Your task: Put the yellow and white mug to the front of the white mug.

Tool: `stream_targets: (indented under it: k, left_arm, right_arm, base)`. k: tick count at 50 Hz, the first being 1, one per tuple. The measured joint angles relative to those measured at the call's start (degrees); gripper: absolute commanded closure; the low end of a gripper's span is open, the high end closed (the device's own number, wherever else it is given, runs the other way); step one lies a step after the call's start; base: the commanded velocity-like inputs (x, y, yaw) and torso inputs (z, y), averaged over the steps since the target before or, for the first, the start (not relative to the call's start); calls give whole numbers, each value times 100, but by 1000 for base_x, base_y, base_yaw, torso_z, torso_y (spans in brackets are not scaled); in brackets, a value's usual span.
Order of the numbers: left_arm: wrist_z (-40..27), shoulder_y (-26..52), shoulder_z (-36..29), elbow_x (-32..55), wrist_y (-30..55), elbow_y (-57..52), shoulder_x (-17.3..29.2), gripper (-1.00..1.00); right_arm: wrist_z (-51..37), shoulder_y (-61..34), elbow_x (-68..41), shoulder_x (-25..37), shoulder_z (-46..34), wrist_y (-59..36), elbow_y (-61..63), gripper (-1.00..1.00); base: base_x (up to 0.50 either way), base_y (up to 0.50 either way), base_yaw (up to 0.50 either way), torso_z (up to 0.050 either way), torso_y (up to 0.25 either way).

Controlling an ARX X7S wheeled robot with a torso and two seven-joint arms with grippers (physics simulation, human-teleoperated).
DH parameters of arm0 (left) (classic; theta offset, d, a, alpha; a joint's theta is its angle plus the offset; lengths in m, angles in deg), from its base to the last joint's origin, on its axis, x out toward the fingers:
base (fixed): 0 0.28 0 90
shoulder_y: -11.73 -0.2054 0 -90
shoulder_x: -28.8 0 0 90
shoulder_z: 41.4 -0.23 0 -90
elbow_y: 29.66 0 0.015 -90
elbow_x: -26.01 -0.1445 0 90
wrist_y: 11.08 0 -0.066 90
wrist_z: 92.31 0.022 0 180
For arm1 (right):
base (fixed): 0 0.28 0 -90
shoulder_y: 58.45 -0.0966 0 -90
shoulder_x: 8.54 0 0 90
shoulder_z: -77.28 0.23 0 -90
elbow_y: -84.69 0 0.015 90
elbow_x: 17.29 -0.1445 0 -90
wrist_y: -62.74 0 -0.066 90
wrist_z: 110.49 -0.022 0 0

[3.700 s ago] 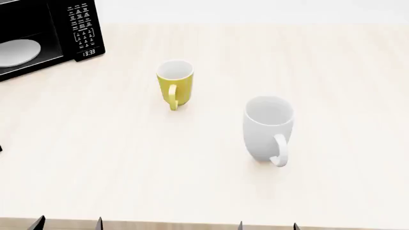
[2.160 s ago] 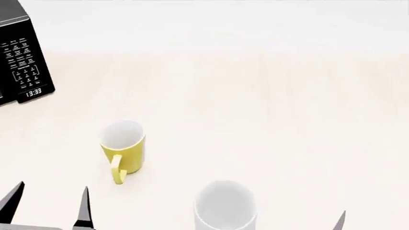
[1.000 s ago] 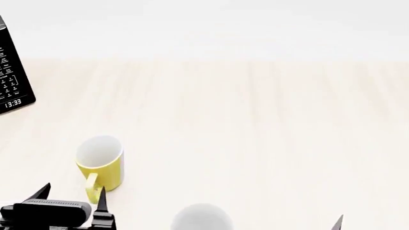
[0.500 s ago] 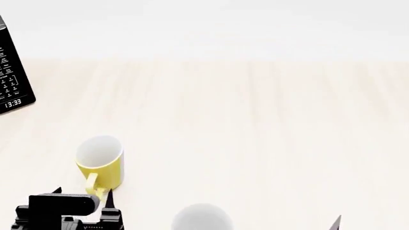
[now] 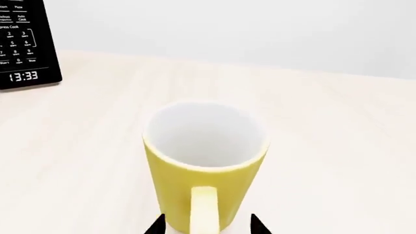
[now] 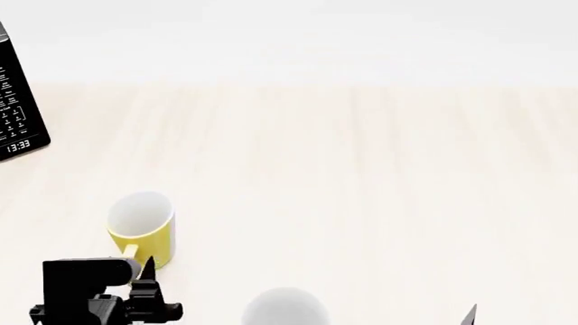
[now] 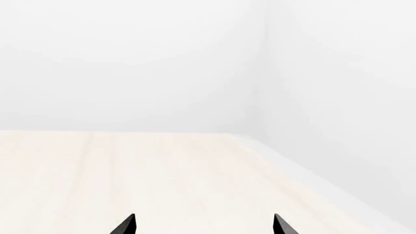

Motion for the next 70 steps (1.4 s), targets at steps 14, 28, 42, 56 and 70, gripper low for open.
stream_targets:
  k: [14, 28, 42, 56, 70]
  left_arm:
    - [-5, 65, -23, 163, 103, -84, 18, 100]
    - [-27, 58, -89, 229, 107, -109, 78, 100]
    - [1396, 1225, -303, 365, -562, 1395, 332, 100]
    - [3479, 2693, -695, 595, -594, 2823, 565, 100]
    - [5383, 3859, -1115, 629, -598, 4245, 524, 100]
  right_arm:
    - [-61, -16, 9, 34, -39, -31, -15, -100]
    - [-109, -21, -1, 67, -78, -38, -29, -100]
    - [-147, -21, -20, 104, -108, -35, -34, -100]
    - [-176, -41, -25, 141, -163, -48, -61, -100]
    - [-201, -70, -28, 176, -220, -51, -107, -100]
  base:
    - [0, 0, 0, 0, 0]
    - [0, 0, 0, 0, 0]
    - [0, 0, 0, 0, 1]
    - [0, 0, 0, 0, 0]
    - [0, 0, 0, 0, 0]
